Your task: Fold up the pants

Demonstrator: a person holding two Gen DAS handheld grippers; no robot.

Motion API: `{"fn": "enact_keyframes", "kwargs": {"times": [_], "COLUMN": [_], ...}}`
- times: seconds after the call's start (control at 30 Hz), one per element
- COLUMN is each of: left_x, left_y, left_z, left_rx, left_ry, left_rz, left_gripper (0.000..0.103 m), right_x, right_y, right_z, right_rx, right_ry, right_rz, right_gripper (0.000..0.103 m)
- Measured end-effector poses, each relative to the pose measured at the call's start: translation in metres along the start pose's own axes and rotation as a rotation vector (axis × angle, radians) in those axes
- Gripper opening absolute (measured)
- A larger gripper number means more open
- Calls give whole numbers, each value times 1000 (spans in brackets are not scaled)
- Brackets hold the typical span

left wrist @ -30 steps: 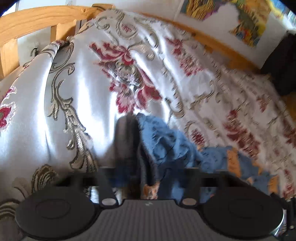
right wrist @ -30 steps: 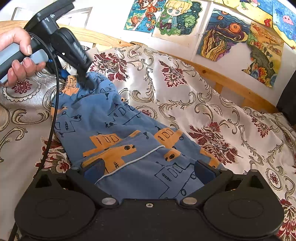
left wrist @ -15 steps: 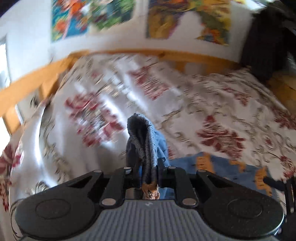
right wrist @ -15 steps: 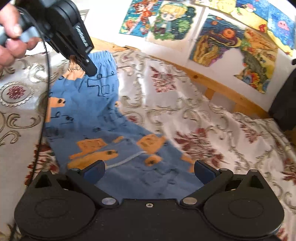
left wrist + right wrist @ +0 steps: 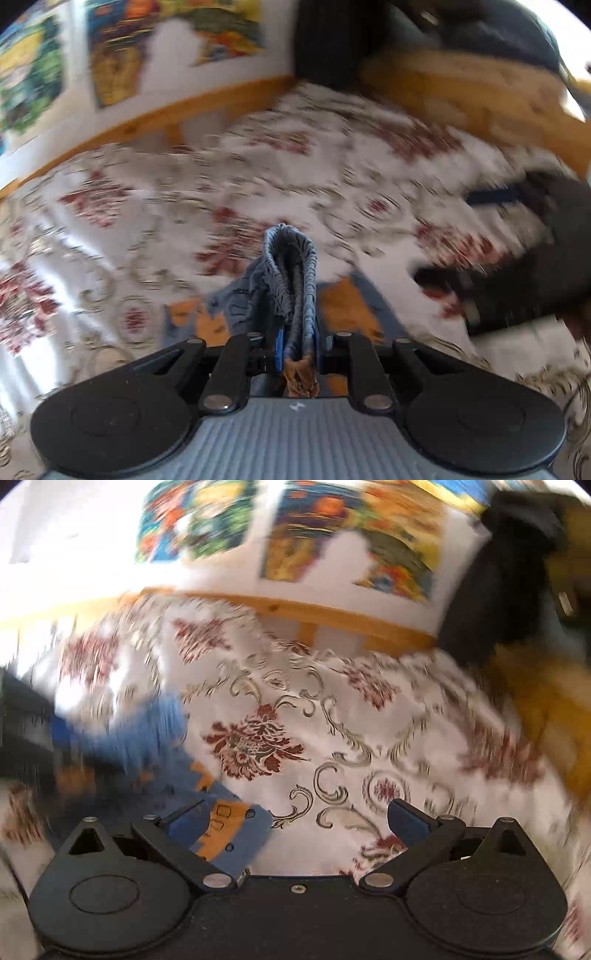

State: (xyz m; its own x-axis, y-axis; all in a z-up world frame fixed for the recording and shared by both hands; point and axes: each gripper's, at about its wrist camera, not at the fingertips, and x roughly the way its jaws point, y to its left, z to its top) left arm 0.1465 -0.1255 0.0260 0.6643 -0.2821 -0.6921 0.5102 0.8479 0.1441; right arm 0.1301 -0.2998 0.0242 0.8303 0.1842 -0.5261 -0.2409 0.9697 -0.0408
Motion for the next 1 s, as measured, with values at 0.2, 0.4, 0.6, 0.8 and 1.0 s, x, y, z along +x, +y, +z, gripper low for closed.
{"fn": "enact_keyframes", "kwargs": {"times": [0.2, 0.4, 0.6, 0.8, 1.0], "left_x": [32, 20, 21, 39, 27], "left_y": [-62, -72, -60, -34, -31], "left_z": [-18, -46, -56, -51, -51], "left_rx": [159, 172, 144, -51, -56], "left_ry": [42, -19, 16, 149, 126], "left_rz": [-17, 12, 37, -117, -151], "left_gripper": [33, 72, 72, 57, 30], "right_x": [22, 36, 44, 59, 51], "right_y": [-48, -46, -32, -25, -28], "right_z": [-16, -31, -31, -36, -29], "right_rx": [347, 434, 444, 469, 475], "right_ry": [60, 152, 166, 200, 167], "right_rz": [271, 349, 399, 385, 401], "right_gripper": [92, 87, 80, 33, 16]}}
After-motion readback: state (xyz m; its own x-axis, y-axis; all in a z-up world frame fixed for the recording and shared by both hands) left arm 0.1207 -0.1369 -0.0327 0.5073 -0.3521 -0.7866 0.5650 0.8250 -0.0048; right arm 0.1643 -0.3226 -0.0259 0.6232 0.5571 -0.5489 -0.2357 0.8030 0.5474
